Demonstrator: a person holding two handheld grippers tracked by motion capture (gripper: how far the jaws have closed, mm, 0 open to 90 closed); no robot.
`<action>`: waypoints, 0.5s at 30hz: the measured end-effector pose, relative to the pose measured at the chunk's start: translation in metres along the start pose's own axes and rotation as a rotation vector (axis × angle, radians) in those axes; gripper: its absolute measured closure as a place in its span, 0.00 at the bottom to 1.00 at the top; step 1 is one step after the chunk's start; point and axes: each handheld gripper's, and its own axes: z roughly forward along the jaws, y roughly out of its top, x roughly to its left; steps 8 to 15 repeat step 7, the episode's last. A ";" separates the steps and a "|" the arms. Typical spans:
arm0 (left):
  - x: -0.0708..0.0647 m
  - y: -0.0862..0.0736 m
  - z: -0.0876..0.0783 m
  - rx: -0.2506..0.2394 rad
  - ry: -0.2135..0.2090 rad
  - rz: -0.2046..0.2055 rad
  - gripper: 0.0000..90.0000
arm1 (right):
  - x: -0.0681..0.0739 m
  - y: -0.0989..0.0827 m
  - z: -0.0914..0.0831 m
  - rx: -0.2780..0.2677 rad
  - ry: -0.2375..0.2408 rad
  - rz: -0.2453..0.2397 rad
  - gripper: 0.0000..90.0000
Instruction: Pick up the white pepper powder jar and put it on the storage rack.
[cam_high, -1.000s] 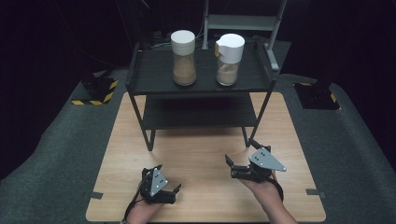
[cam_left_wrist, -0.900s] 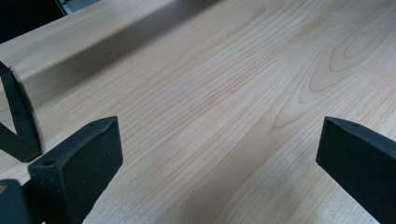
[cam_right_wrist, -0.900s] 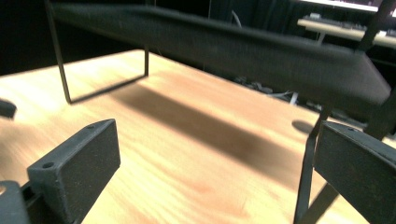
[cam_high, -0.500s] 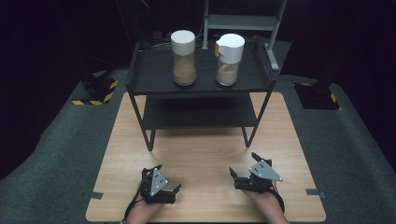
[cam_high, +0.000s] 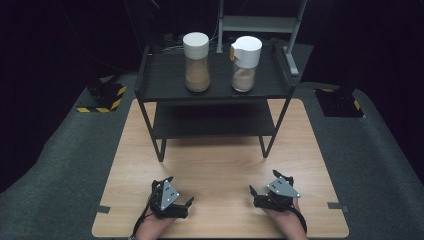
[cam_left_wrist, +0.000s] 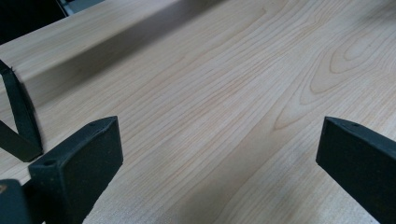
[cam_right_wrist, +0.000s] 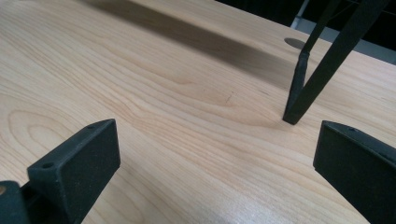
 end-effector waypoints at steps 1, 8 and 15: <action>0.000 0.000 0.000 0.000 0.001 0.001 0.01 | 0.000 0.000 0.000 0.000 0.000 -0.002 0.00; -0.001 0.000 0.000 0.002 0.003 0.003 0.01 | 0.003 -0.001 -0.001 -0.003 -0.005 -0.024 0.00; -0.001 0.000 0.000 0.002 0.003 0.003 0.01 | 0.003 -0.001 -0.001 -0.003 -0.005 -0.024 0.00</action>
